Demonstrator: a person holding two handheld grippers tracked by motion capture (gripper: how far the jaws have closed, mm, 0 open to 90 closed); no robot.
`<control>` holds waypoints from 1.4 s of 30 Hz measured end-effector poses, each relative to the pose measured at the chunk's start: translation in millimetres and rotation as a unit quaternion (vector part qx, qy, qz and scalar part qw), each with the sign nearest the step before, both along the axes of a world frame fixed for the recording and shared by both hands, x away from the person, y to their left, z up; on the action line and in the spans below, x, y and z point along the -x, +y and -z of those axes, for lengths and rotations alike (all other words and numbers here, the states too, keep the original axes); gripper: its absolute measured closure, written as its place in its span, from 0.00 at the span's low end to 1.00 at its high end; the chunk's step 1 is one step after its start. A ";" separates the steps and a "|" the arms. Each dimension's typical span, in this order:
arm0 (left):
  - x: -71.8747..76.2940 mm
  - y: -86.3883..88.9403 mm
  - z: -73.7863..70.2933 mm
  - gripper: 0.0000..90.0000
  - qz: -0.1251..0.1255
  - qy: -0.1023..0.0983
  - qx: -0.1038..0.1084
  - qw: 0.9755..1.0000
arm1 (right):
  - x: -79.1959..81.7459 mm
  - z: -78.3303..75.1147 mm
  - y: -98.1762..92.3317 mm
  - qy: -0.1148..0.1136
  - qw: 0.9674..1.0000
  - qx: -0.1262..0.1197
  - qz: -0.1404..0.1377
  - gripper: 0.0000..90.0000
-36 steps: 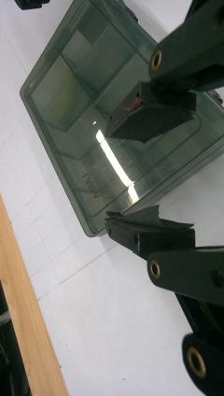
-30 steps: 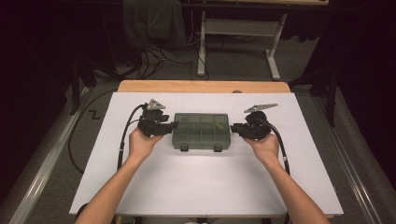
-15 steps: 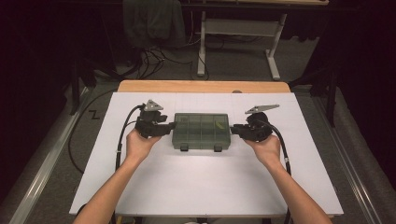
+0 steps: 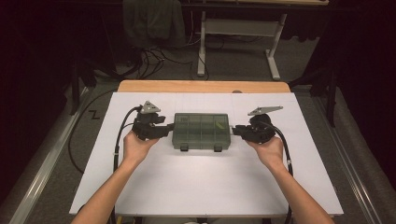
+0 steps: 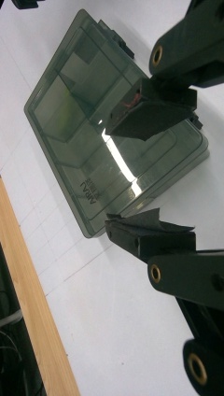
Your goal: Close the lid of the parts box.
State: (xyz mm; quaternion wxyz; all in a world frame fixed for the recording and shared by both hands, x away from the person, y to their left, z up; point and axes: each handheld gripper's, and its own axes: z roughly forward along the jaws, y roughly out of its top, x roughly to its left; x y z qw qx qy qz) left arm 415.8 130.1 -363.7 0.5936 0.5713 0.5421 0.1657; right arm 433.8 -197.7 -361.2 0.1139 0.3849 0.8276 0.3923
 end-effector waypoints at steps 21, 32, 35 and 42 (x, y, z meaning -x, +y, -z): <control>14.3 6.1 -2.0 0.49 -0.002 -0.020 0.009 1.000 | 21.5 1.4 -22.9 -0.011 1.000 -0.015 0.001 0.83; 24.3 12.9 -4.2 0.47 -0.007 -0.030 0.021 0.999 | 32.2 1.3 -34.5 -0.024 0.999 -0.028 0.002 0.81; 26.7 14.0 -5.1 0.47 -0.009 -0.029 0.022 0.999 | 34.9 1.7 -37.8 -0.025 0.999 -0.032 0.005 0.81; 30.6 17.0 -4.0 0.44 -0.018 -0.031 0.021 0.999 | 41.4 1.7 -44.8 -0.031 0.999 -0.037 0.008 0.80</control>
